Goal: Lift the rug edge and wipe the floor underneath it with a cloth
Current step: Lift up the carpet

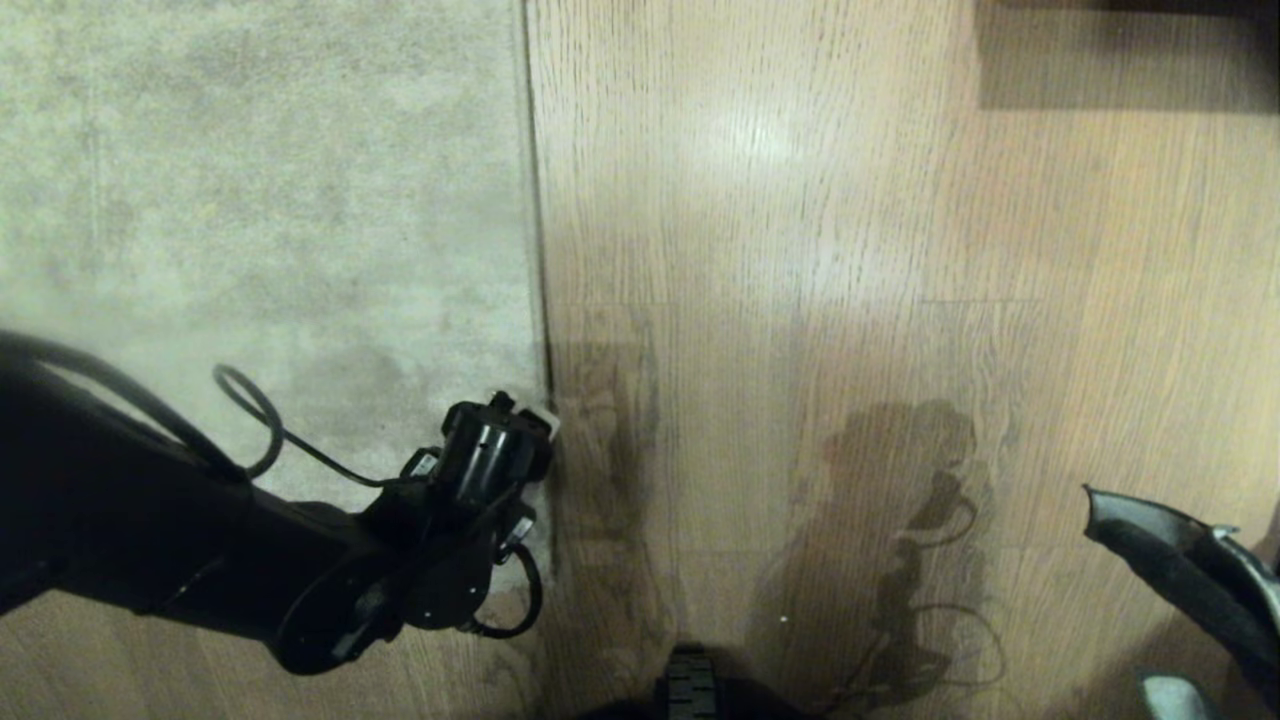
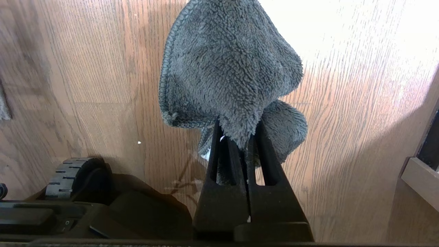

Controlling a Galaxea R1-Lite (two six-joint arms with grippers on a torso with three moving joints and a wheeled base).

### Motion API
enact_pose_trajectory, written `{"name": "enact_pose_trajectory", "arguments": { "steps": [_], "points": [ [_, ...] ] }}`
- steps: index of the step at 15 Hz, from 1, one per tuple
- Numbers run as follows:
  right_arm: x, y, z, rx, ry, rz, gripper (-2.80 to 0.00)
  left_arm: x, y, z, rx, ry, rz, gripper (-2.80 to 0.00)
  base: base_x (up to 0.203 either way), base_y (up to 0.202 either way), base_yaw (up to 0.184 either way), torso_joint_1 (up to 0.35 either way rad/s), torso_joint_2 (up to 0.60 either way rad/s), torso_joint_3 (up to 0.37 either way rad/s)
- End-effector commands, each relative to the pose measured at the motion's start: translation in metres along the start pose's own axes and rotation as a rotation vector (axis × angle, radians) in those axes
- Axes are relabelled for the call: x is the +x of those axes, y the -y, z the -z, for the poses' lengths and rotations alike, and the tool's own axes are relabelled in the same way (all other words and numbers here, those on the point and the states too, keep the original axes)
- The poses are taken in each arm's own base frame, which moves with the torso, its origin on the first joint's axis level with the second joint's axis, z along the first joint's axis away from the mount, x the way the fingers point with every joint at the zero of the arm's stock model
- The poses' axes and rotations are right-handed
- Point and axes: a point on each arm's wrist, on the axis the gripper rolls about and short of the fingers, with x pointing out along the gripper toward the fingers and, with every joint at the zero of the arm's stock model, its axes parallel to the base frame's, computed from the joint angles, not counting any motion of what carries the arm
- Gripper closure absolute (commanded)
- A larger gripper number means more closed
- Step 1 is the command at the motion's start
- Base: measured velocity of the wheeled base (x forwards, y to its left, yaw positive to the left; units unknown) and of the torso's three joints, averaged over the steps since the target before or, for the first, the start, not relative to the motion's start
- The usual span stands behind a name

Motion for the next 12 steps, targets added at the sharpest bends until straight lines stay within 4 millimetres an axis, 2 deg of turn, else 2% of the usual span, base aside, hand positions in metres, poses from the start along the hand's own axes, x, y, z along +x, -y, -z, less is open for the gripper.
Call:
{"name": "enact_pose_trajectory", "arguments": {
  "steps": [1, 9, 12],
  "points": [
    [0.0, 0.0, 0.0, 0.0, 0.001, -0.001, 0.0, 0.012, 0.009, -0.006, 0.005, -0.006, -0.007, -2.8, 0.0, 0.0, 0.0, 0.0, 0.0, 0.0],
    [0.0, 0.0, 0.0, 0.0, 0.001, -0.001, 0.0, 0.043, 0.031, -0.023, -0.06, 0.108, -0.076, -2.8, 0.0, 0.0, 0.0, 0.0, 0.0, 0.0],
    [0.0, 0.0, 0.0, 0.0, 0.001, -0.001, 0.0, 0.049, 0.029, -0.026, -0.043, 0.143, -0.107, -2.8, 0.0, 0.0, 0.0, 0.0, 0.0, 0.0]
  ]
}}
